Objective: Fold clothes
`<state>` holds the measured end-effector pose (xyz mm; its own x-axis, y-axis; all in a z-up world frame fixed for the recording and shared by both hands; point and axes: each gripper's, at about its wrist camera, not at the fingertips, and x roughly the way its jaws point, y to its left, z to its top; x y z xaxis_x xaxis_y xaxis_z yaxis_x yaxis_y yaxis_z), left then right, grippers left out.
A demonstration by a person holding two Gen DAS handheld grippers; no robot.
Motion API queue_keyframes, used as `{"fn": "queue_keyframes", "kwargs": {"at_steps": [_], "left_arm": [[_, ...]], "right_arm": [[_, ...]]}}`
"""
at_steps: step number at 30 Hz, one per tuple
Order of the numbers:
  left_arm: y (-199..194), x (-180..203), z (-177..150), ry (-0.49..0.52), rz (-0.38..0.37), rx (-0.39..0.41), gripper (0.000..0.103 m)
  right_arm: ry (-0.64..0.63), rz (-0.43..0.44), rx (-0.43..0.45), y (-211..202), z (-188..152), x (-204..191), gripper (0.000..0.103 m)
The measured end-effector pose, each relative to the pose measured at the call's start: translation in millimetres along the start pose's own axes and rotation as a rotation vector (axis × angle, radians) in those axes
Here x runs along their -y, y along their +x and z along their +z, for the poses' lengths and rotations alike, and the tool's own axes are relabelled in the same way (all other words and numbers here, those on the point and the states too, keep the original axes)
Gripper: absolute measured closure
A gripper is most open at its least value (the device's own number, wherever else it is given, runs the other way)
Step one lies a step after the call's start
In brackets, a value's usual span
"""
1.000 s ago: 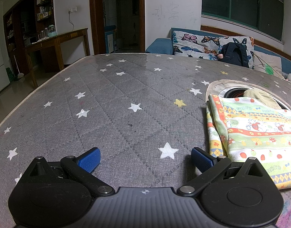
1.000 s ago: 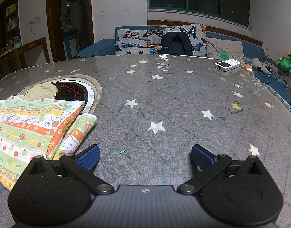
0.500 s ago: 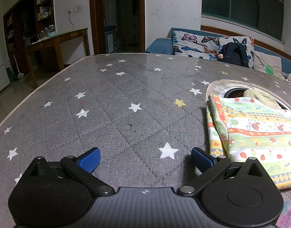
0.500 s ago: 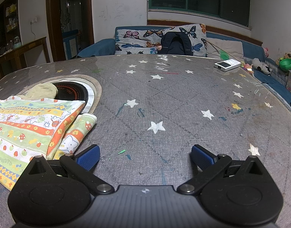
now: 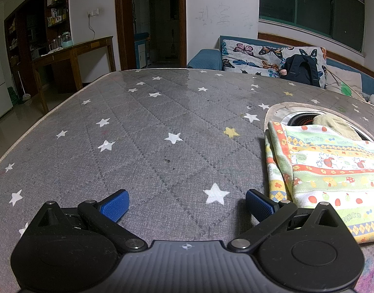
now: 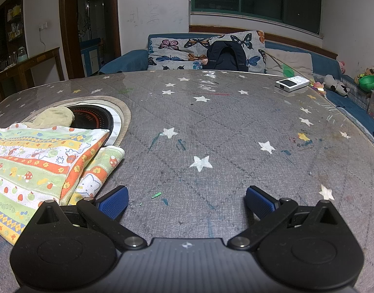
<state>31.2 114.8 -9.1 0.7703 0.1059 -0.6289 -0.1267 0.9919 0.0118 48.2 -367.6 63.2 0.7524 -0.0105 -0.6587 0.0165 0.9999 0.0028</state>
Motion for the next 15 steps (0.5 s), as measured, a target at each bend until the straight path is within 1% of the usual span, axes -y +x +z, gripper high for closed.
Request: {"fn": "queue_keyframes", "kwargs": {"at_steps": [15], "left_arm": [[0.2,-0.1,0.0,0.0,0.0,0.0,0.0]], "right_arm": [[0.0,0.0,0.0,0.0,0.0,0.0,0.0]]}}
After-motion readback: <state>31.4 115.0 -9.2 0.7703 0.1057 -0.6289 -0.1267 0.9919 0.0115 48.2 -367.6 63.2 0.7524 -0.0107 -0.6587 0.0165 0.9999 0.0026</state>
